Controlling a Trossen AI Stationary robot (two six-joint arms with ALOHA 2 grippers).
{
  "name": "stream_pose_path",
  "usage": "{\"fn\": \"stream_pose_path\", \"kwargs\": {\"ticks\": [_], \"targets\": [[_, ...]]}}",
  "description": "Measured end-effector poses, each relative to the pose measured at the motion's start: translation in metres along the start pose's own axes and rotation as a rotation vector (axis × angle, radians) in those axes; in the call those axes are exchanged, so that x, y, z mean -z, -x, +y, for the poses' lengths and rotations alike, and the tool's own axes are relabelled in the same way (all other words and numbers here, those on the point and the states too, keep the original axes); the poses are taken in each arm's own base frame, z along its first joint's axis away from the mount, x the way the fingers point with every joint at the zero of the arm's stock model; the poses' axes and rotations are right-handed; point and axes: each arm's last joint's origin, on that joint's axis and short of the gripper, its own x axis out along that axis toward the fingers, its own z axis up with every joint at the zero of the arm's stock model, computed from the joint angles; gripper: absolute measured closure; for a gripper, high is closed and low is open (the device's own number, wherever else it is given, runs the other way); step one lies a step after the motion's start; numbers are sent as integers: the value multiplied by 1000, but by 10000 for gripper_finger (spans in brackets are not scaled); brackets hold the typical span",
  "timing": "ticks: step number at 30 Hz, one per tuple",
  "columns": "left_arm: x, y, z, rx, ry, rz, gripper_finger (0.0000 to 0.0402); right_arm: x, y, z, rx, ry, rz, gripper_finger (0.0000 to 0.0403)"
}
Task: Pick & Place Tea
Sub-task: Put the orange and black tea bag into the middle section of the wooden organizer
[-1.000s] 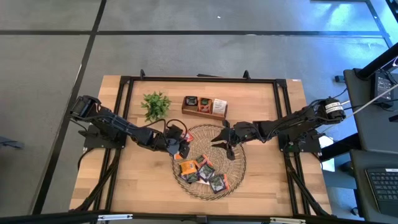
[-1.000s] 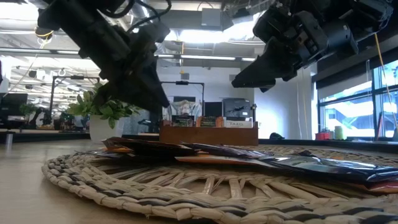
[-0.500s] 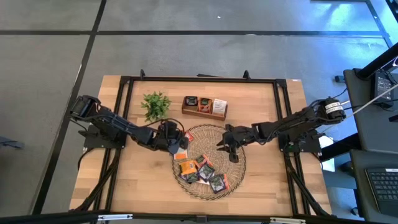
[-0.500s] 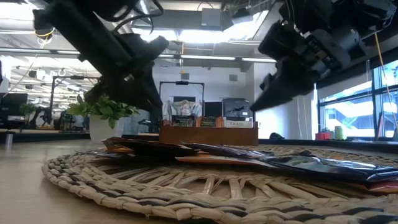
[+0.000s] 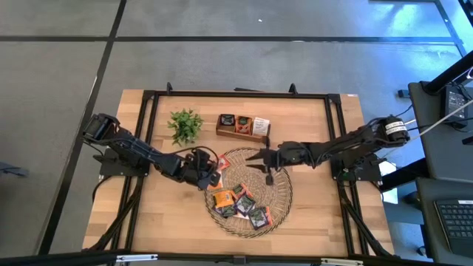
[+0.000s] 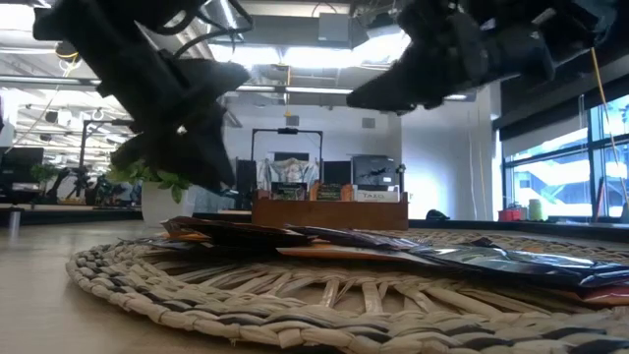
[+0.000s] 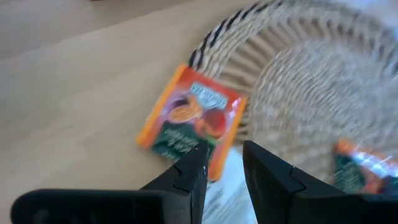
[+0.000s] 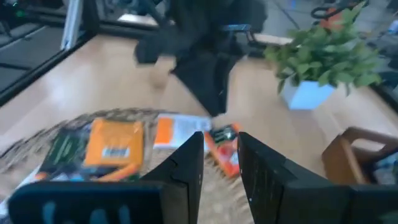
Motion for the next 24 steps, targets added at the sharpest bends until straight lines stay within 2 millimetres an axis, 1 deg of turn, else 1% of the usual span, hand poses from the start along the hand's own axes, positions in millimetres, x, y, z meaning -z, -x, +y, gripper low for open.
{"fn": "stream_pose_path", "kwargs": {"ticks": [2, 4, 8, 11, 15, 19, 21, 24], "targets": [[2, 1, 1, -8, -36, 21, 304, -7, -7, -6, 15, -6, -5, 302], [2, 1, 2, -11, -37, 27, 304, -11, -20, -10, 6, -8, 41, 302], [-3, -3, 4, -29, -3, 21, 291, -5, -51, -14, -9, 14, 169, 302], [-6, -6, 7, -41, 15, 52, 264, 1, -76, -17, -14, 74, 221, 302], [-7, -8, 13, -85, 75, 105, 207, 14, -102, -20, -34, 126, 346, 302], [-5, -7, 16, -114, 142, 128, 159, 20, -117, -24, -47, 140, 448, 302], [-4, -7, 15, -107, 165, 117, 146, 19, -122, -27, -45, 138, 463, 302], [-6, -7, 13, -99, 210, 85, 137, 17, -125, -32, -35, 131, 471, 302]]}}
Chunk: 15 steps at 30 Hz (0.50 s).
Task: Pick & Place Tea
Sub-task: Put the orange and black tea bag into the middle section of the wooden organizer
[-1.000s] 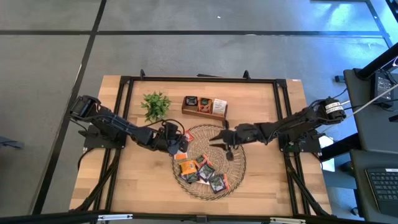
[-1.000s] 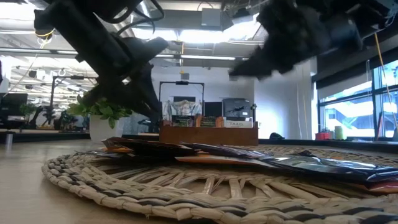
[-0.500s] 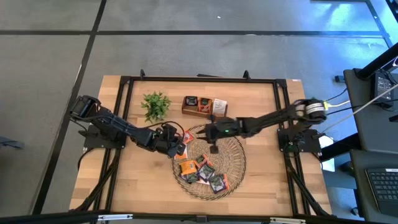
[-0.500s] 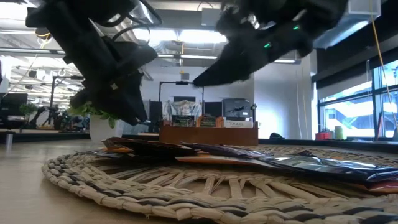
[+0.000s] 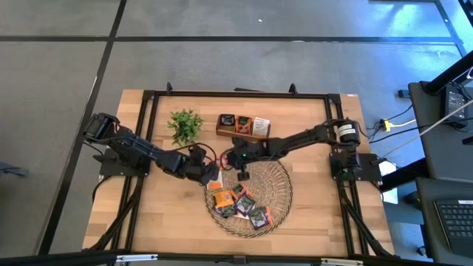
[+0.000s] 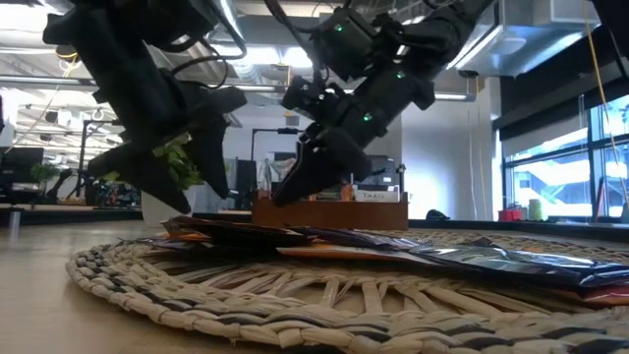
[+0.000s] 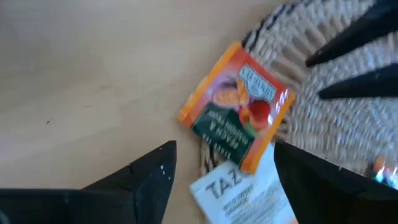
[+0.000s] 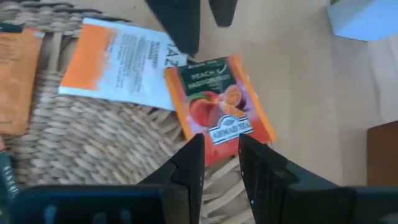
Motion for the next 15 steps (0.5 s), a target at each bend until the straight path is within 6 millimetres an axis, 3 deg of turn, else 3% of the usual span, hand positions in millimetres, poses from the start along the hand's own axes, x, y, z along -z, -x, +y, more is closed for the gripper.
{"fn": "stream_pose_path", "kwargs": {"ticks": [6, 15], "targets": [[-6, -4, 1, -3, 67, 68, 135, 2, 0, -9, 4, -45, 1, 302], [-16, -11, 1, 4, 107, 146, 135, 3, -5, -7, -39, -17, -24, 302]]}}
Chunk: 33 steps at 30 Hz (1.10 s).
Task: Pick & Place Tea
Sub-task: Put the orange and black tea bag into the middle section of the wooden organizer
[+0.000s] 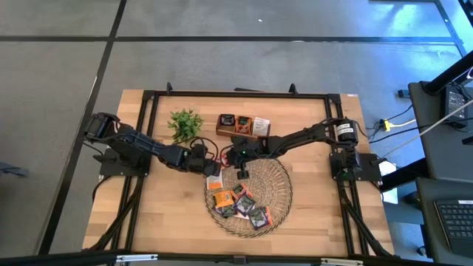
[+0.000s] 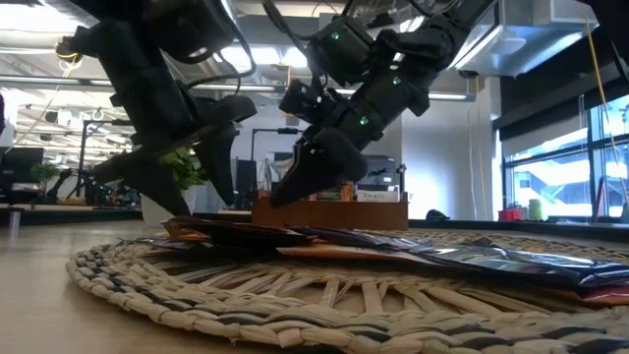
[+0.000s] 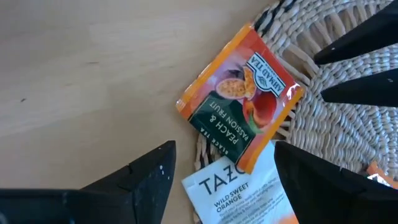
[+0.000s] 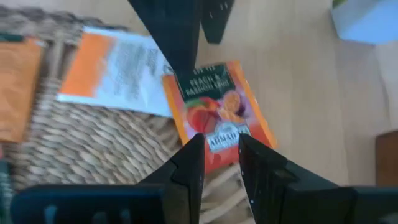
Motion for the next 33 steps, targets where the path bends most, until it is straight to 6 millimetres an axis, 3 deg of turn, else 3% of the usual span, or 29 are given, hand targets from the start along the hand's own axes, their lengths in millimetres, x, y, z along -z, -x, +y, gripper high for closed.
{"fn": "stream_pose_path", "kwargs": {"ticks": [13, 26, 33], "targets": [[-19, -5, -6, 63, 52, -6, 135, 5, -7, 1, -3, -6, 12, 302], [-18, -6, 1, 10, 77, 100, 135, 18, -21, 5, -16, -11, 51, 302], [-19, -7, 1, 4, 95, 58, 135, 19, -23, 5, -18, -11, 56, 302]]}}
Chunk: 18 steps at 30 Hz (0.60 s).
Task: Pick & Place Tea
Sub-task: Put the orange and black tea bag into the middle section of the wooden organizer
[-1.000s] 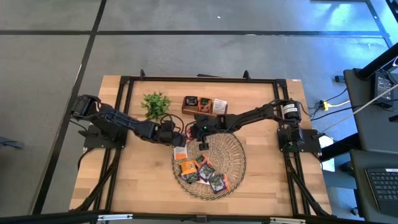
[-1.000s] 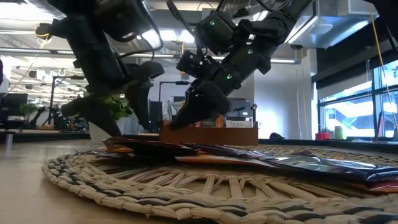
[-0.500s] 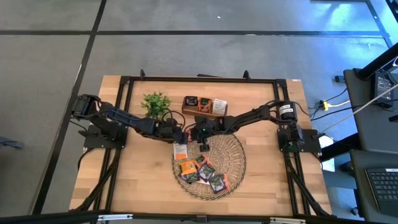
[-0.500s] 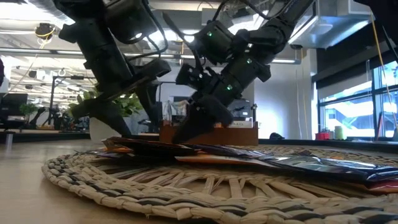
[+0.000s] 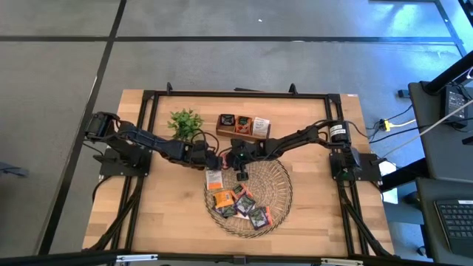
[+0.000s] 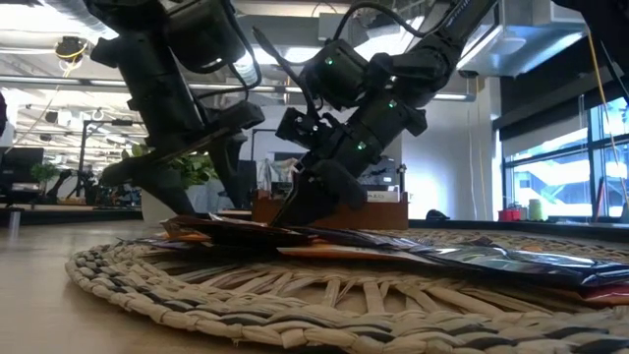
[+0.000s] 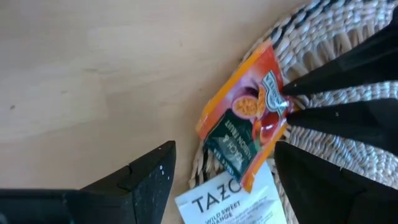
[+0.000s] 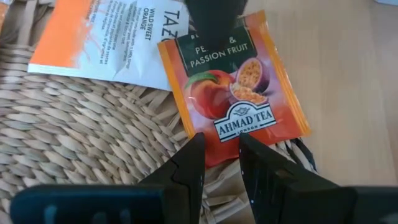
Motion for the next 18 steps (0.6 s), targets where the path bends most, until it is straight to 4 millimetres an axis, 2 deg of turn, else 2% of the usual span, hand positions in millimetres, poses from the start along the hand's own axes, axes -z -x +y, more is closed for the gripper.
{"fn": "stream_pose_path", "kwargs": {"ticks": [8, 18], "targets": [[-1, 0, -3, 33, -43, -18, 135, 0, 0, 0, 0, 0, 1, 302], [-1, 0, -5, 50, 2, -42, 135, 1, 0, 0, 0, 0, 2, 302]]}}
